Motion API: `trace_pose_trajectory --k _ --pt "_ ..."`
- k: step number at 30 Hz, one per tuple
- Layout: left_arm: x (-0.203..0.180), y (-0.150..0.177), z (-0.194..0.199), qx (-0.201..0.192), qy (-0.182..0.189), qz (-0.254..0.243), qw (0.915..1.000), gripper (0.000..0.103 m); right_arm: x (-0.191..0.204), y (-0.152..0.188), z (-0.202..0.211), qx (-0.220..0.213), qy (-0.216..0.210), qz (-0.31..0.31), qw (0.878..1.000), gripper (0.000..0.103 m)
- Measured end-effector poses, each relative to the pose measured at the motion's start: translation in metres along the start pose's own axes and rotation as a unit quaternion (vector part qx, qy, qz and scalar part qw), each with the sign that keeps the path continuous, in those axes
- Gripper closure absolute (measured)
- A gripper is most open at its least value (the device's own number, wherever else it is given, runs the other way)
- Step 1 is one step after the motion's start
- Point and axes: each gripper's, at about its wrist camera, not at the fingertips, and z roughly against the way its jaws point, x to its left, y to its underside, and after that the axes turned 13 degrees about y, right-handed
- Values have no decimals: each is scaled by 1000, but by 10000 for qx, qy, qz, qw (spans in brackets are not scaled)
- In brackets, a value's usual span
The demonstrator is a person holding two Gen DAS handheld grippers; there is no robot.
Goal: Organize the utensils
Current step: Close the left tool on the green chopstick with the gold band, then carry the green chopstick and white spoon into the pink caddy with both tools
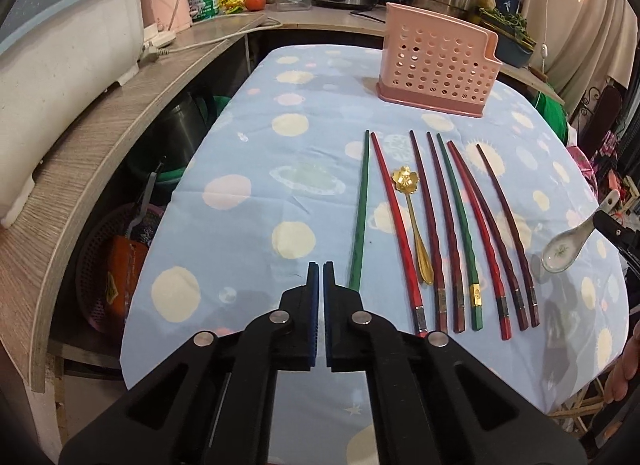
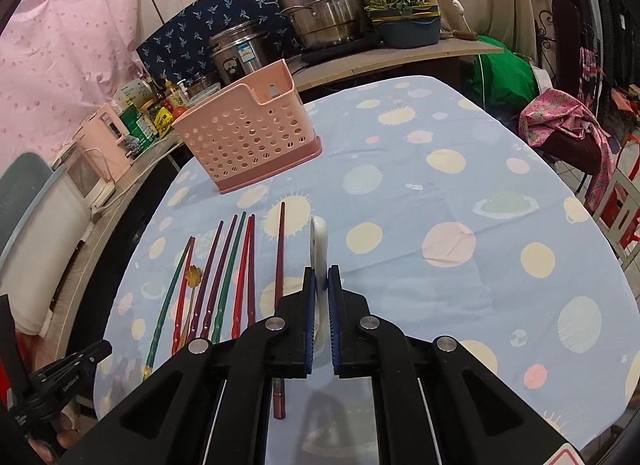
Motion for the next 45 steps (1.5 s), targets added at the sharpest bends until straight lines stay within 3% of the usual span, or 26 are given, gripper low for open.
trace_pose_trajectory --k 2,4,5,11,13,18,26,33,45 --pt "1 6 -3 89 77 34 9999 87 -1 0 4 -43 6 -4 10000 96" --pt "0 13 -8 123 150 22 9998 60 -1 0 7 -82 11 -1 10000 96" --pt "-1 16 -10 139 156 3 9998 60 -1 0 9 -95 9 3 10000 96" --pt "1 28 -29 394 204 50 9990 62 -2 1 18 -153 -11 -6 9999 96" --pt "4 30 -33 472 268 99 9985 79 -2 1 19 -160 -2 -18 9999 96" --pt "4 34 -34 405 324 68 9986 93 -2 3 18 -121 14 -20 9999 96" --pt "4 22 -21 204 425 46 9989 96 -1 0 22 -159 34 65 9998 96" --pt "7 -42 31 -621 450 83 9970 96 6 -34 25 -387 -70 170 9991 96" --pt "-16 -209 79 -1856 548 -107 9810 96 34 -145 -4 -725 -465 140 9962 96"
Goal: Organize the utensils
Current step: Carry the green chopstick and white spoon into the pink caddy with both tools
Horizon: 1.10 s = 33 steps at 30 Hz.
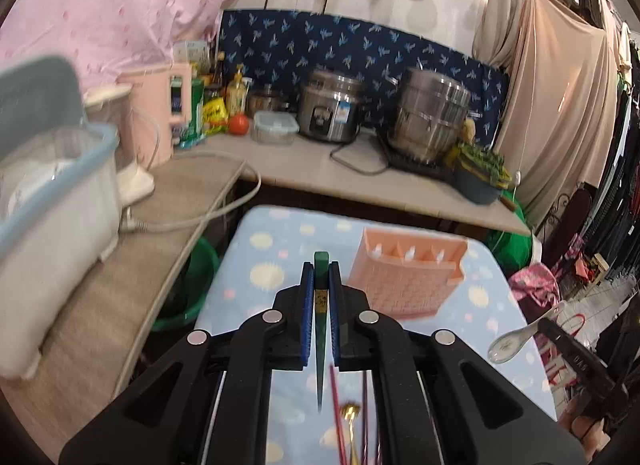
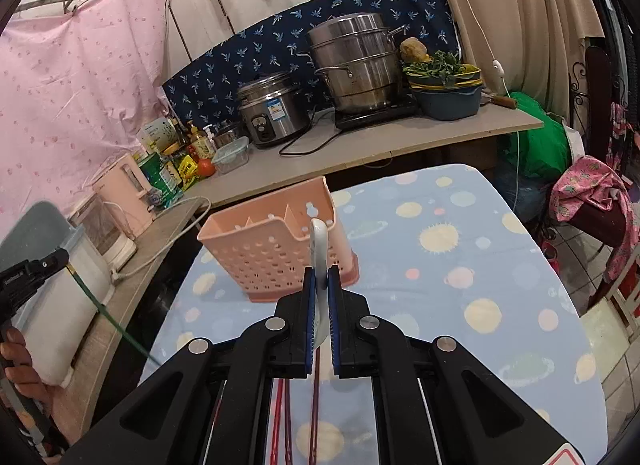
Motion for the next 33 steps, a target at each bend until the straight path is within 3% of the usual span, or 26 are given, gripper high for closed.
trace_pose_trajectory --k 9,15,24,32,33 --pt "-39 -92 -9 -920 118 -284 9953 96 24 -64 -59 -156 16 7 9999 96" --pt "-55 -121 -42 -1140 284 -267 9927 96 31 -81 -100 -50 40 -3 10000 96" --pt "-46 -102 -115 -753 213 -230 9967 96 36 -73 -138 216 87 146 9996 96" --pt "-30 -79 -140 -361 198 -94 9991 94 37 -65 -145 234 94 158 9996 91" --pt "-28 -78 -139 -355 198 -91 9991 89 37 -65 -144 220 90 142 9996 91"
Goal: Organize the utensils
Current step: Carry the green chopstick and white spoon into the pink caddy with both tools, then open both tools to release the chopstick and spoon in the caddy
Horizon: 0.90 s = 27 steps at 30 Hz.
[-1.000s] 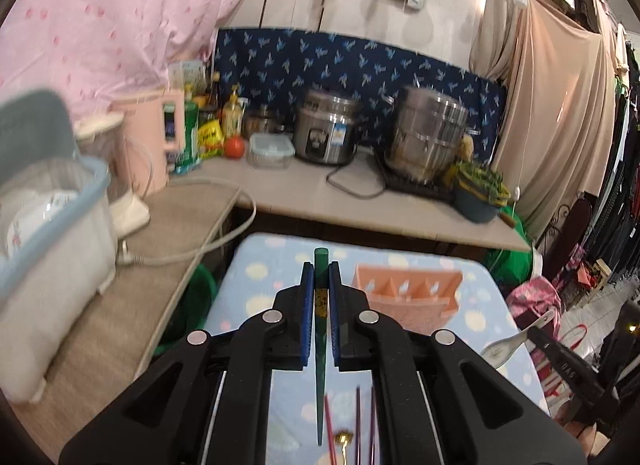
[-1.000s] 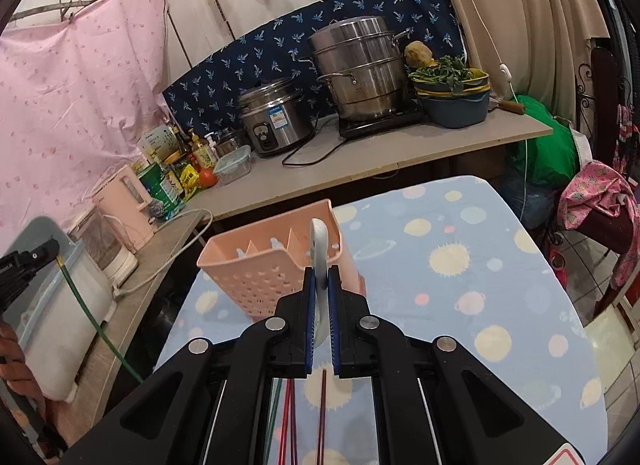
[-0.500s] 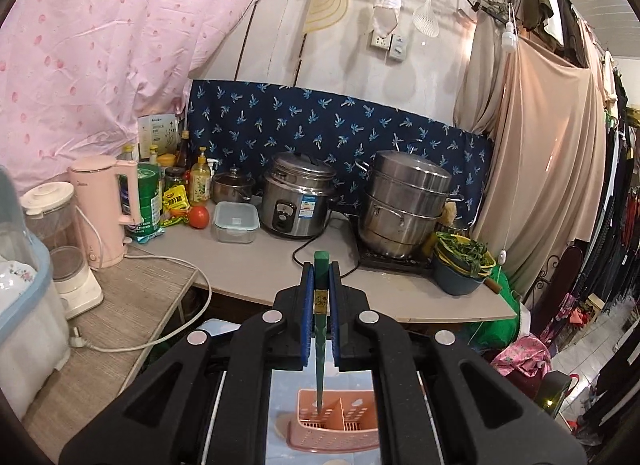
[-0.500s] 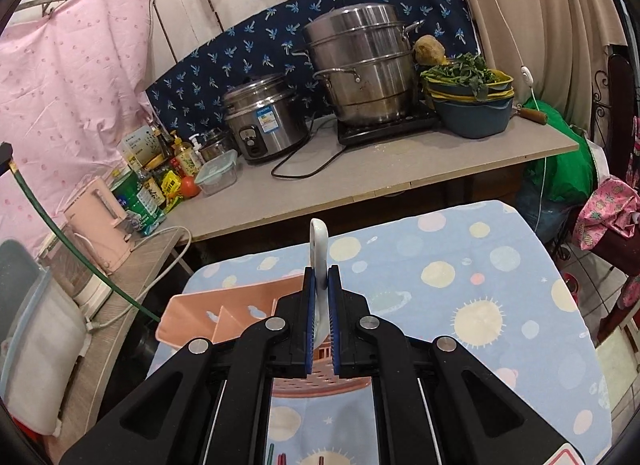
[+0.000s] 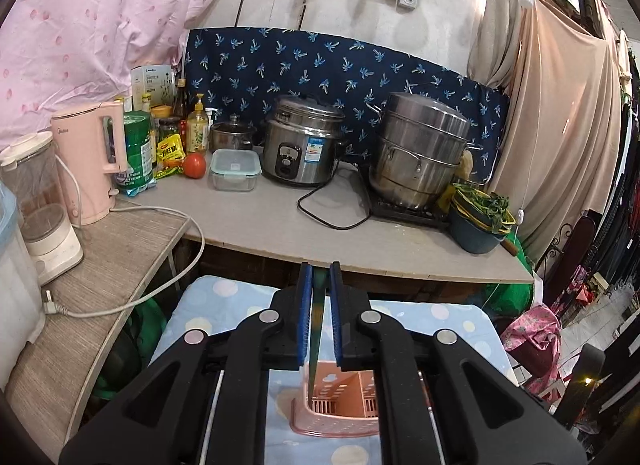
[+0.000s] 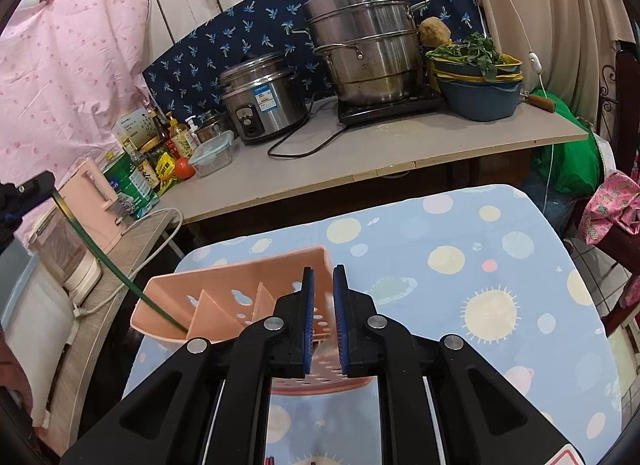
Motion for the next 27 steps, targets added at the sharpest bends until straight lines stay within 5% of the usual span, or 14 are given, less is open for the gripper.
trace_pose_trajectory --k 7,16,27 --pt "-2 13 23 -38 -149 -109 9998 57 -7 10 31 -116 -114 -80 9998 83" --pt "1 64 67 336 -183 -125 9992 50 -21 64 88 -5 -222 -52 9997 77" --pt "11 174 111 1143 -496 -185 9920 49 -31 173 135 457 73 277 9985 77"
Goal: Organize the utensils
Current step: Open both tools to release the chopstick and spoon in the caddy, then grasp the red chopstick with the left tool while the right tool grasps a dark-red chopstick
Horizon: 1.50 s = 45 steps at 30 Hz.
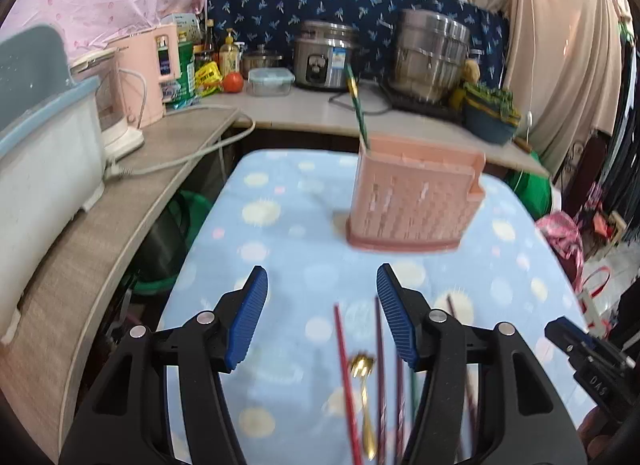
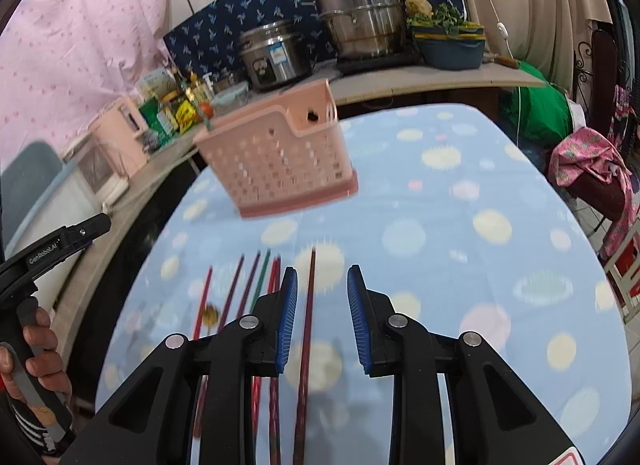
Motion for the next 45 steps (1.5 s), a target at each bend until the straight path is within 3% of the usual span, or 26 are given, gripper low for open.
trace_pose_trajectory --k 9,14,26,31,45 --pt "7 92 2 600 -161 87 9980 49 7 68 4 431 109 205 9988 77" --pt "8 118 4 728 -176 162 9971 49 11 89 1 568 131 244 9980 77" --pt "-3 148 1 1005 -93 127 9948 48 23 111 -6 683 160 429 9966 77" --pt "-9 153 1 1013 -56 46 9948 40 23 114 -9 723 167 444 9963 78" --pt "-17 166 -9 1218 -29 -8 9925 40 30 121 -7 453 467 800 9947 85"
